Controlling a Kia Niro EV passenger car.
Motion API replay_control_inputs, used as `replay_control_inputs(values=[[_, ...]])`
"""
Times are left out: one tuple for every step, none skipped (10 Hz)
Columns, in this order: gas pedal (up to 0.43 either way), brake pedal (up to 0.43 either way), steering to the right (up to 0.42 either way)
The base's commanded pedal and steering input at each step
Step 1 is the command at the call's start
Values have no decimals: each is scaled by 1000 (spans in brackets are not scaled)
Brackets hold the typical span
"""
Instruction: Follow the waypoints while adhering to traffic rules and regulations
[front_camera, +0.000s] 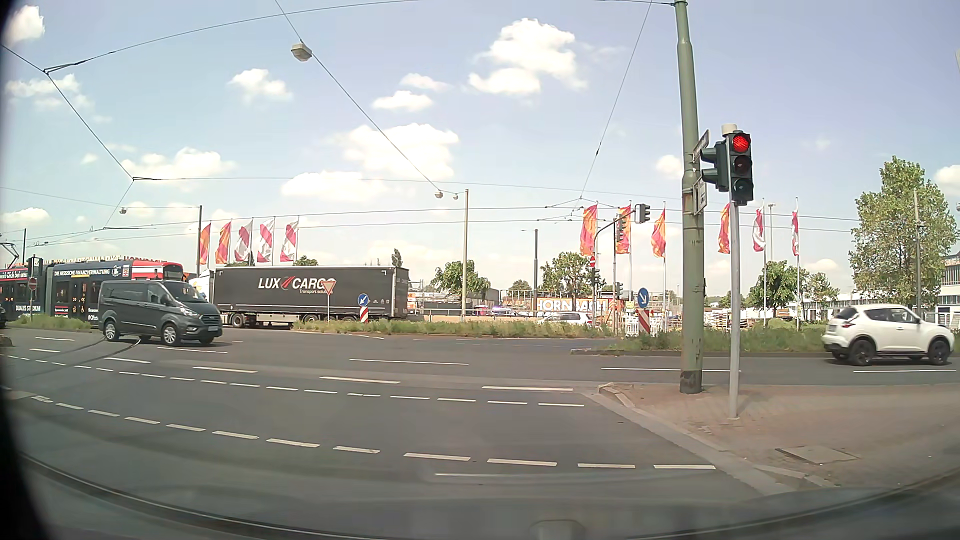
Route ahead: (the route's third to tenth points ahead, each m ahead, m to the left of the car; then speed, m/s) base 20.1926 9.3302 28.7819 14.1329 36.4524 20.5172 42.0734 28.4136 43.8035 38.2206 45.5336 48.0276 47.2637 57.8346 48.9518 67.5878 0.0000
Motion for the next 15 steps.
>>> replay_control_inputs(values=[[0, 348, -49], [0, 348, -48], [0, 348, -49], [0, 348, -49], [0, 348, -48], [0, 348, -48], [0, 348, -49], [0, 348, -49], [0, 348, -48], [0, 348, -48], [0, 348, -48], [0, 348, -49], [0, 348, -49], [0, 348, -49], [0, 354, -48]])
